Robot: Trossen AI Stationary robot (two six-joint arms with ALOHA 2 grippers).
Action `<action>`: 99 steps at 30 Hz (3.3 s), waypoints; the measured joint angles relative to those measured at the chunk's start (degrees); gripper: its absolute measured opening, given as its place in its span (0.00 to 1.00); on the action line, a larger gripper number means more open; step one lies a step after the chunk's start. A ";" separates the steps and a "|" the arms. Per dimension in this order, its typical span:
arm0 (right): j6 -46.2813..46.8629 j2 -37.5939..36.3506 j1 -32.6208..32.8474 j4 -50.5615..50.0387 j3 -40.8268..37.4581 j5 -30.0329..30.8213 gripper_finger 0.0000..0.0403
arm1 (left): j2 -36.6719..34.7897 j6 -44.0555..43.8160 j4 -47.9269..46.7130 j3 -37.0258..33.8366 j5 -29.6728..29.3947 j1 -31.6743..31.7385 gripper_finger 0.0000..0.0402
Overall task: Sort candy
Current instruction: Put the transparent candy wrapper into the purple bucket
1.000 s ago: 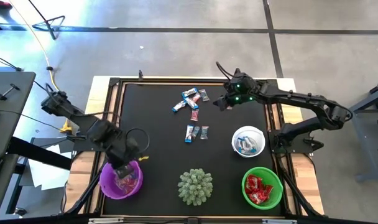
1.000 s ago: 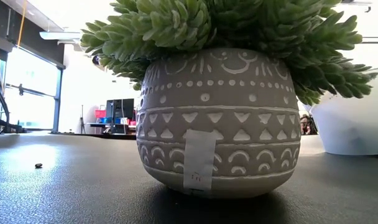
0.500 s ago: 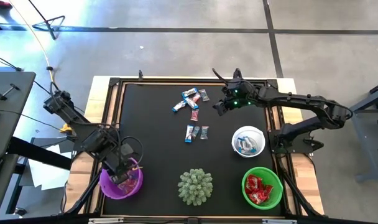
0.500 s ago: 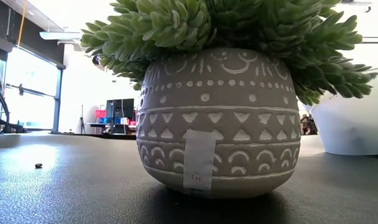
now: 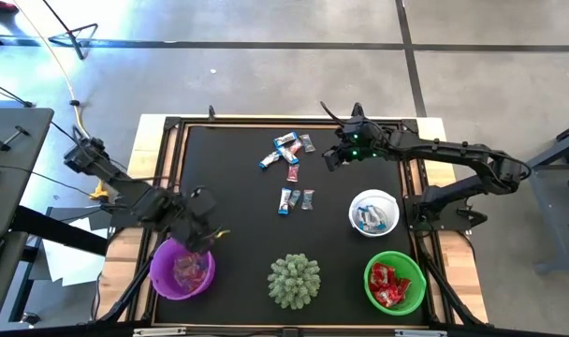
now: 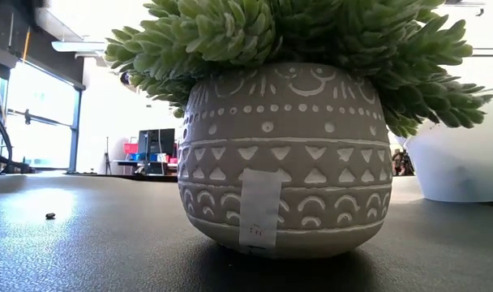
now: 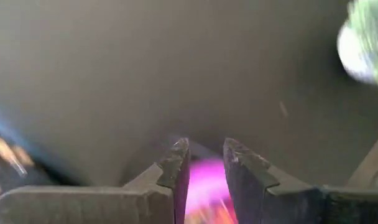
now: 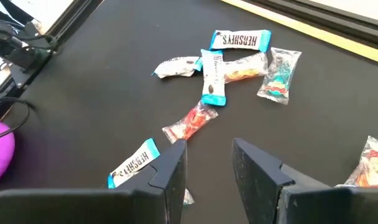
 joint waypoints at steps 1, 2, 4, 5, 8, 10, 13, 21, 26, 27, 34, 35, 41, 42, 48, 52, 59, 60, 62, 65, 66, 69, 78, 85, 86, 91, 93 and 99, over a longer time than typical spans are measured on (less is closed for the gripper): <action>0.01 0.00 0.00 0.00 0.00 0.00 0.31 | 0.00 2.77 0.57 0.00 -2.62 1.77 0.21; 0.02 0.00 0.00 0.01 0.00 0.00 0.31 | 0.00 5.42 1.45 0.00 -4.63 3.79 0.21; 0.02 0.00 0.00 0.00 0.00 0.00 0.31 | 0.00 10.58 4.74 0.00 -6.55 8.35 0.21; 0.02 0.00 0.00 0.02 0.00 -0.02 0.31 | 0.02 13.23 6.90 0.00 -6.60 10.87 0.21; 0.04 0.00 0.00 0.02 0.00 -0.03 0.31 | 0.59 21.93 14.54 0.00 -8.78 17.67 0.21; 0.04 0.00 0.00 0.02 0.00 -0.04 0.31 | 1.28 27.01 20.29 0.00 -11.20 21.83 0.21; 0.73 0.00 0.00 0.01 0.00 -0.07 0.31 | 3.26 33.80 29.72 0.02 -7.67 28.98 0.21; 1.36 0.00 0.00 -0.01 0.00 -0.09 0.31 | 15.14 47.32 52.31 0.02 10.68 40.43 0.21; 1.34 0.02 0.00 -0.46 0.00 -0.09 0.31 | 22.44 51.00 56.80 0.13 16.26 43.28 0.22; 1.30 0.02 0.00 -0.65 0.00 -0.09 0.31 | 23.55 51.45 56.73 0.40 16.16 43.62 0.22; 0.92 0.02 0.00 -3.00 0.00 -0.09 0.31 | 30.02 54.60 59.60 1.75 15.69 45.69 0.28; 0.92 0.02 0.00 -3.26 0.00 -0.09 0.31 | 30.66 54.60 60.16 1.75 15.64 45.79 0.29; 0.92 0.00 0.00 -4.79 0.00 -1.02 0.31 | 34.38 54.60 60.97 1.80 15.34 46.07 0.35; 0.92 0.00 0.00 -4.94 0.00 -1.50 0.31 | 34.76 54.60 61.00 1.79 15.30 46.07 0.36; 0.92 -0.04 0.00 -5.13 0.00 -3.37 0.31 | 37.44 55.15 62.71 1.81 10.81 46.17 0.40; 0.87 -0.04 0.00 -5.28 0.00 -3.41 0.31 | 39.45 55.13 62.35 1.81 6.99 47.05 0.41; 0.02 -0.07 0.00 -5.57 0.00 -3.63 0.31 | 41.78 53.06 62.64 1.81 6.93 48.05 0.41; -0.04 -0.07 0.00 -5.57 0.00 -3.63 0.31 | 42.10 53.01 63.08 1.81 6.99 48.11 0.41; -0.10 -0.07 0.00 -5.56 0.00 -3.63 0.31 | 42.34 52.33 63.27 1.81 7.08 48.21 0.41; -0.13 -0.07 0.00 -5.55 0.00 -3.61 0.31 | 43.12 51.95 63.28 1.84 7.08 48.27 0.41; -0.13 -0.07 0.00 -5.55 0.00 -3.61 0.31 | 43.34 51.96 63.35 1.84 7.08 48.27 0.41; -0.13 -0.07 0.00 -5.55 0.00 -3.61 0.31 | 44.15 51.88 63.87 1.88 7.06 48.30 0.41; -0.13 -0.09 0.00 -5.57 0.00 -3.58 0.31 | 46.42 49.03 64.44 2.08 6.99 48.18 0.41; -0.07 -0.09 0.00 -5.60 0.00 -3.58 0.31 | 45.73 49.00 65.55 1.87 7.05 47.81 0.31; -0.09 -0.09 -0.01 -5.60 0.00 -3.58 0.31 | 45.66 49.01 65.55 1.86 7.05 47.67 0.28; -0.13 -0.09 -0.01 -5.60 0.00 -3.56 0.31 | 44.74 49.05 64.85 1.70 5.65 46.85 0.17; -0.13 -0.09 0.00 -5.61 0.00 -3.56 0.31 | 44.47 49.05 64.67 1.70 5.53 46.66 0.13; -0.15 -0.09 -0.02 -5.60 0.00 -3.54 0.31 | 42.34 49.04 62.37 1.62 6.22 46.21 0.07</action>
